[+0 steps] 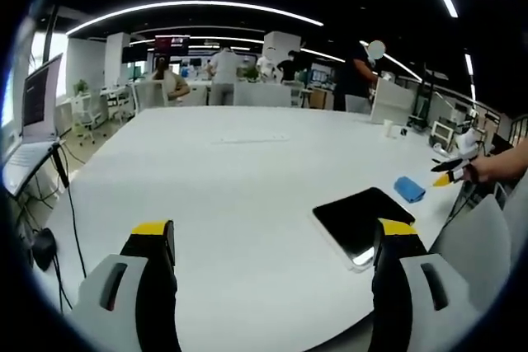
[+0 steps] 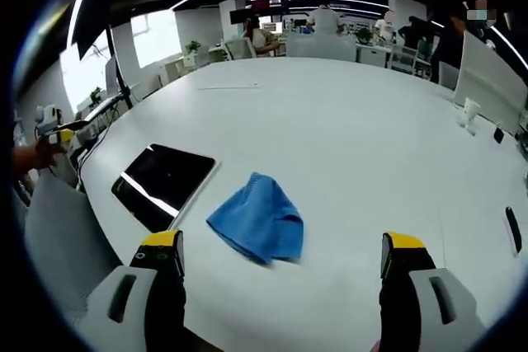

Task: Wipe the mirror surface with the cleaning cloth until all visible marks leave the cleaned area.

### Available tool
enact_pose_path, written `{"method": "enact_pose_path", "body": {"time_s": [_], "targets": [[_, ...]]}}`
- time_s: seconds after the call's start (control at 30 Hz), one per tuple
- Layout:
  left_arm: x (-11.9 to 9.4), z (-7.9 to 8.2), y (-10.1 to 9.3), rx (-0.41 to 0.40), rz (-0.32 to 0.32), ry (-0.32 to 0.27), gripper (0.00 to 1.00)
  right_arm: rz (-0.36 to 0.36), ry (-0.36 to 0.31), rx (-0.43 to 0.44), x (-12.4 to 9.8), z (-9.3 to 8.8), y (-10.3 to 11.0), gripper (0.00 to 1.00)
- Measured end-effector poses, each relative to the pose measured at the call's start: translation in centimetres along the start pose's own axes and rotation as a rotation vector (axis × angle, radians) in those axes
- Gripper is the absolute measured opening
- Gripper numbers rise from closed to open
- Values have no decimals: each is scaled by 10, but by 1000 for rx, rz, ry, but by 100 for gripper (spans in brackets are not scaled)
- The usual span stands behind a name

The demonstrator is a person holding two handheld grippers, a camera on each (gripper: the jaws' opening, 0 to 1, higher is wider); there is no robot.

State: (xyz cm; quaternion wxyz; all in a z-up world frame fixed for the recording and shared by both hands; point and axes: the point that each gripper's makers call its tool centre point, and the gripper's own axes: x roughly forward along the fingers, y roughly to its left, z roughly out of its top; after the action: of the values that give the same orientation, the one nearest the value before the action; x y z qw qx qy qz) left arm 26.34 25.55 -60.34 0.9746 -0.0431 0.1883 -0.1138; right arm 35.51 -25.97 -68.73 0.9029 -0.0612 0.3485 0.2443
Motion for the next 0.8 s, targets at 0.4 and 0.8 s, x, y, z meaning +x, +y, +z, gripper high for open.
{"method": "enact_pose_path", "body": {"time_s": [0.4,0.8], "targets": [[2,-3,-5,-9,-25,32,99,-12,-16,34,4,-4,-8,98],[-5,-6,-5,-17,-12,22,99,1,-12,28,4,-4,1,98]]}}
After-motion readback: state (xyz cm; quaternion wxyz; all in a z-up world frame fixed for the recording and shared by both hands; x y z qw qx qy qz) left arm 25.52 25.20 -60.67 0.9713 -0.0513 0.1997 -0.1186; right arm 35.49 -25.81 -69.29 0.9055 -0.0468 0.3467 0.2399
